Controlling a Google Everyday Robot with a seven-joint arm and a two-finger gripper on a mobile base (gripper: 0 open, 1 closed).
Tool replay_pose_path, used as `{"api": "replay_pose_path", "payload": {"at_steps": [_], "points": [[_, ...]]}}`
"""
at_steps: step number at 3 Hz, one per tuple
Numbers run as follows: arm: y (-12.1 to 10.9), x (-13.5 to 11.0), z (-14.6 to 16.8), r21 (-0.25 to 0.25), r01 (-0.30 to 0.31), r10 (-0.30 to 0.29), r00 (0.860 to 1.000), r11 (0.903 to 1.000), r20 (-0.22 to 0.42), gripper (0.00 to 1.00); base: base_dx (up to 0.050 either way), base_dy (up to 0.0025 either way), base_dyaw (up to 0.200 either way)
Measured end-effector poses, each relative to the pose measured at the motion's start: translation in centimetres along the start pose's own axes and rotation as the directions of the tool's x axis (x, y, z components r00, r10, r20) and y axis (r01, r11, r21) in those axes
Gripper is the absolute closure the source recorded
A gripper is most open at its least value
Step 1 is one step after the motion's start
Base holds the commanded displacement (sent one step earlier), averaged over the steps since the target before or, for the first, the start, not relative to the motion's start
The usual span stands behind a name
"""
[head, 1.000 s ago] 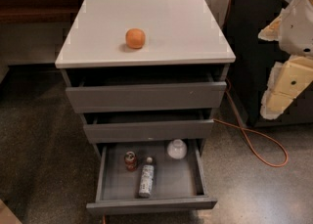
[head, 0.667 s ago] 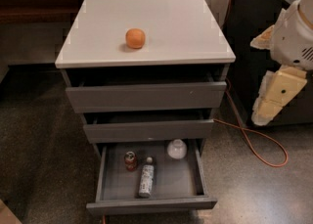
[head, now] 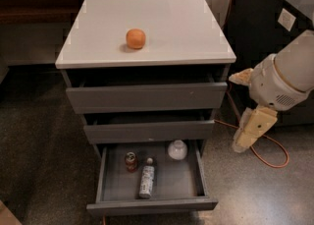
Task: Close bottom drawer
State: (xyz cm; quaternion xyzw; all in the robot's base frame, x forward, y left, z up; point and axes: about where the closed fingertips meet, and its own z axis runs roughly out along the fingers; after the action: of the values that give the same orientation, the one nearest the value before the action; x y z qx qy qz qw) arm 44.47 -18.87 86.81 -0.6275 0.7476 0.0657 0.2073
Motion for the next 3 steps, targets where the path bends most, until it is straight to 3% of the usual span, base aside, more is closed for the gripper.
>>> {"api": "replay_pose_path", "payload": {"at_steps": [2, 3], "points": [[2.2, 2.2, 8.4, -0.083, -0.036, 0.043, 0.996, 0.9959, 0.077, 0.00, 0.000, 0.00000, 0.000], [3.2, 3.2, 12.4, -0.122, -0.065, 0.074, 0.994, 0.9904, 0.075, 0.00, 0.000, 0.00000, 0.000]]}}
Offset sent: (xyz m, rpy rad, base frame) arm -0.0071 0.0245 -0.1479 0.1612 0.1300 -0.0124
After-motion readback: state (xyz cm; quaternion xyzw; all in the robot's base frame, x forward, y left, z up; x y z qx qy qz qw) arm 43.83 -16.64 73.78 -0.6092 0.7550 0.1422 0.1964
